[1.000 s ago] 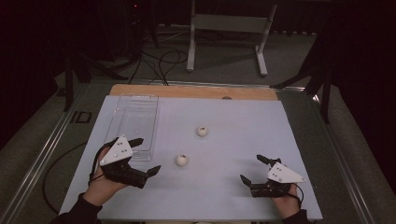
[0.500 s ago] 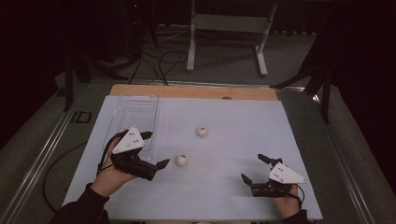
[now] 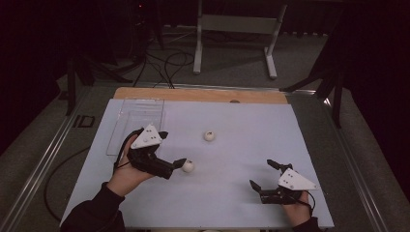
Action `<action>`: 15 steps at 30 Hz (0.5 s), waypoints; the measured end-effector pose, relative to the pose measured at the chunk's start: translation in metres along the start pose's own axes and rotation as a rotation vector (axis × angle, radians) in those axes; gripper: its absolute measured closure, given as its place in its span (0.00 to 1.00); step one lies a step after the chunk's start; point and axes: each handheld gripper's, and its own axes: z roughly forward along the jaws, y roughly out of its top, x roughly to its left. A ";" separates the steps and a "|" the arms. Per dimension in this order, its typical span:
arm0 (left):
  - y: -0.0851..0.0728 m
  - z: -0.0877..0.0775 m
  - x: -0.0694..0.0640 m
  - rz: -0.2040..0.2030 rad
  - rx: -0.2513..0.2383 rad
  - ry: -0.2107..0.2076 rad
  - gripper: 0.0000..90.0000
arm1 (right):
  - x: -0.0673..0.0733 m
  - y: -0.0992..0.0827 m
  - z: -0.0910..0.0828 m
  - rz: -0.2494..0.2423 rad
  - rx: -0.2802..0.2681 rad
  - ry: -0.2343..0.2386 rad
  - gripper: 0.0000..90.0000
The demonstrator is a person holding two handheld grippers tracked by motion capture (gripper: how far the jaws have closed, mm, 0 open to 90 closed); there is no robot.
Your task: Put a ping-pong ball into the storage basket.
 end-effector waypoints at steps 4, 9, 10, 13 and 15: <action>-0.003 0.010 0.001 -0.014 0.011 0.009 0.01 | 0.000 0.000 0.001 -0.005 0.002 0.005 0.10; -0.005 0.020 0.001 -0.028 0.029 -0.002 0.02 | 0.000 0.000 0.001 -0.010 0.005 0.004 0.10; -0.006 0.023 0.001 -0.035 0.035 0.003 0.02 | 0.000 0.000 0.001 -0.014 0.007 0.006 0.10; -0.008 0.032 0.001 -0.047 0.045 0.015 0.02 | 0.001 0.000 0.001 -0.013 0.007 0.007 0.10; -0.010 0.037 0.000 -0.057 0.050 0.005 0.03 | 0.001 0.000 0.001 -0.015 0.006 0.006 0.10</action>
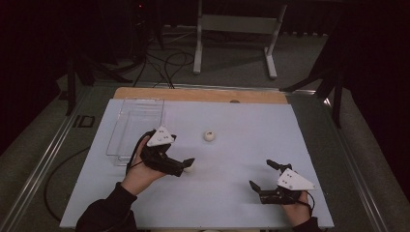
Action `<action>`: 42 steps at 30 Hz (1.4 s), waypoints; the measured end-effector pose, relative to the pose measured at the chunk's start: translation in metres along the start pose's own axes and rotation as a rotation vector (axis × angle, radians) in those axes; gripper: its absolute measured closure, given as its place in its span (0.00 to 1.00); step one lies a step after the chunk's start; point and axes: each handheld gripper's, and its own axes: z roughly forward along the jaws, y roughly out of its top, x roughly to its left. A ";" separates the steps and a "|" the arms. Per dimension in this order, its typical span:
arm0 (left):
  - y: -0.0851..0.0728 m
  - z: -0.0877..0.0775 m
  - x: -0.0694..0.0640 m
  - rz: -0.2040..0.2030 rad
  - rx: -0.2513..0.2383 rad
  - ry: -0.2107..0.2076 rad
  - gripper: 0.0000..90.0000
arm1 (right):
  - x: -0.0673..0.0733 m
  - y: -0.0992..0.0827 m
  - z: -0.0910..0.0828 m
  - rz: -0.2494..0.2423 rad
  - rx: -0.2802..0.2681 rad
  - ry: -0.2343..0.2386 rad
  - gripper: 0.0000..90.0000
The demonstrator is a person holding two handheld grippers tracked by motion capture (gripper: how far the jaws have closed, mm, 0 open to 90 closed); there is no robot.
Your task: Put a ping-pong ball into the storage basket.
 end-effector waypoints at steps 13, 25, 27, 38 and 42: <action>-0.018 0.029 -0.005 -0.008 0.016 0.005 0.03 | 0.000 0.000 0.000 -0.006 0.003 -0.007 0.10; -0.040 0.052 0.000 -0.020 0.106 0.015 0.05 | 0.000 0.000 0.001 -0.007 0.010 0.004 0.10; -0.044 0.055 0.002 -0.042 0.106 0.009 0.05 | 0.000 0.000 0.001 -0.007 0.012 0.008 0.10; -0.051 0.070 0.005 -0.060 0.186 0.031 0.10 | 0.001 0.000 0.001 -0.009 0.017 0.008 0.10; -0.054 0.074 0.006 -0.062 0.216 0.036 0.14 | 0.001 0.000 0.001 -0.012 0.019 0.008 0.10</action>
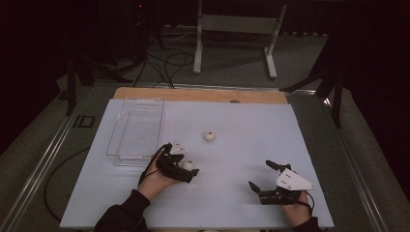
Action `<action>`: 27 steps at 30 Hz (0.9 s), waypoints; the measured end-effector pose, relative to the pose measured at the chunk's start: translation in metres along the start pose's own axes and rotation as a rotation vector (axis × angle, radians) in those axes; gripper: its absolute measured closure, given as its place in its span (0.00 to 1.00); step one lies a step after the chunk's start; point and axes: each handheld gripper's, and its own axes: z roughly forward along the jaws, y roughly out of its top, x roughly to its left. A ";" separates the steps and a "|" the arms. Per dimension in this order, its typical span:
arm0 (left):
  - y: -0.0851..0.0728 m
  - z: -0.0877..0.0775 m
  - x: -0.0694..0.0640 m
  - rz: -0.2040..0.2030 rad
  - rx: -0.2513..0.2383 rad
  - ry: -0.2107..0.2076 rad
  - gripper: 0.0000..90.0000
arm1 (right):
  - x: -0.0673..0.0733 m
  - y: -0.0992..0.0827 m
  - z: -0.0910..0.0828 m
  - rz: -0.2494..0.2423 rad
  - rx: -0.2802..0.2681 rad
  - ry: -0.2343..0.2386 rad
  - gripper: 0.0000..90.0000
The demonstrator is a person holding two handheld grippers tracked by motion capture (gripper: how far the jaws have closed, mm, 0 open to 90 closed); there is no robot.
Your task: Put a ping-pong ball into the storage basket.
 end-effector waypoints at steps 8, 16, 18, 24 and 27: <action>0.000 0.009 0.001 -0.003 0.081 0.026 0.20 | 0.000 -0.001 0.001 0.003 0.006 0.010 0.10; 0.000 0.015 0.000 0.006 0.132 0.053 0.30 | 0.000 -0.001 0.002 0.013 0.014 0.019 0.10; 0.000 0.016 0.000 0.009 0.142 0.059 0.34 | 0.000 -0.002 0.002 0.007 0.014 0.019 0.10; 0.001 0.018 0.000 0.012 0.149 0.067 0.44 | 0.000 -0.001 0.002 0.011 0.015 0.021 0.10; 0.002 0.018 0.001 0.017 0.154 0.068 0.50 | -0.001 -0.002 0.002 0.012 0.017 0.022 0.10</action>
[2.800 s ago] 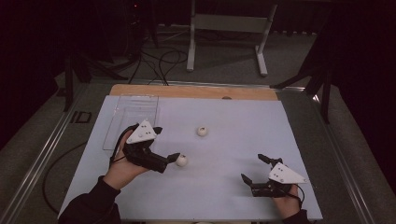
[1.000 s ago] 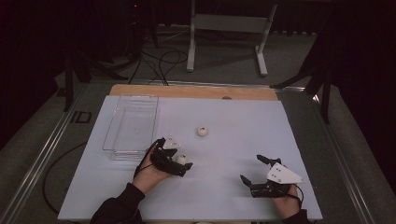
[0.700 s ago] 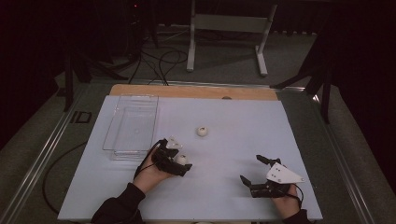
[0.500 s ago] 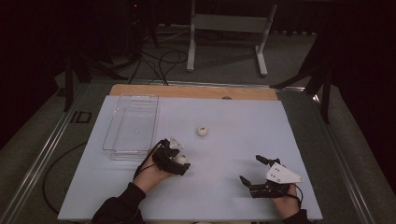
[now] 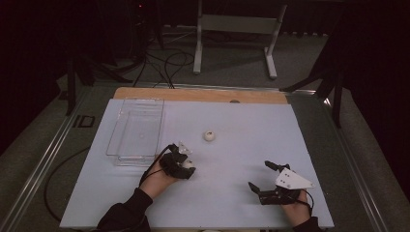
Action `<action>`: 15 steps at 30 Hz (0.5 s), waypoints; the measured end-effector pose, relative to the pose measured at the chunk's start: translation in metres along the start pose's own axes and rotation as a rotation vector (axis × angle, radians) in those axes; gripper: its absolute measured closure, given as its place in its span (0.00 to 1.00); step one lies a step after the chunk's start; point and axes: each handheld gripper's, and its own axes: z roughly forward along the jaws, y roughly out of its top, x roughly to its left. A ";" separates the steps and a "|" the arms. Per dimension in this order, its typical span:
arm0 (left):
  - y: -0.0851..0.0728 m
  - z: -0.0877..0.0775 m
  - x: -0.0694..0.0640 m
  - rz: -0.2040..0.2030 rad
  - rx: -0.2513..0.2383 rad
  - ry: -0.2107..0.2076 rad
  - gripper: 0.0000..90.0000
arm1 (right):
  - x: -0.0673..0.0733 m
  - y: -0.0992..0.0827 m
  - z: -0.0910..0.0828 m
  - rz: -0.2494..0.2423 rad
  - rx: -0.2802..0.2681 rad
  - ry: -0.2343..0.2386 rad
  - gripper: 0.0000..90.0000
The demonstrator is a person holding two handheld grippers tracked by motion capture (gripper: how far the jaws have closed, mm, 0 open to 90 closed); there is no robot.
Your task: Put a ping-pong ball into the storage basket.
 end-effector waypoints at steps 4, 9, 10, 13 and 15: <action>0.001 0.000 -0.001 0.023 0.010 0.002 0.57 | 0.000 0.000 0.000 0.002 0.000 0.001 0.10; 0.004 -0.001 -0.001 0.030 0.039 0.002 0.57 | 0.000 0.000 0.000 0.001 0.000 0.000 0.10; 0.004 -0.002 -0.001 0.031 0.043 0.004 0.58 | 0.000 0.000 0.000 0.002 -0.002 0.001 0.10; 0.006 -0.004 -0.001 0.034 0.045 -0.001 0.58 | 0.000 0.000 0.000 0.002 -0.003 -0.002 0.10; 0.007 -0.006 0.000 0.035 0.044 -0.006 0.58 | 0.000 0.000 -0.001 0.005 -0.003 0.001 0.10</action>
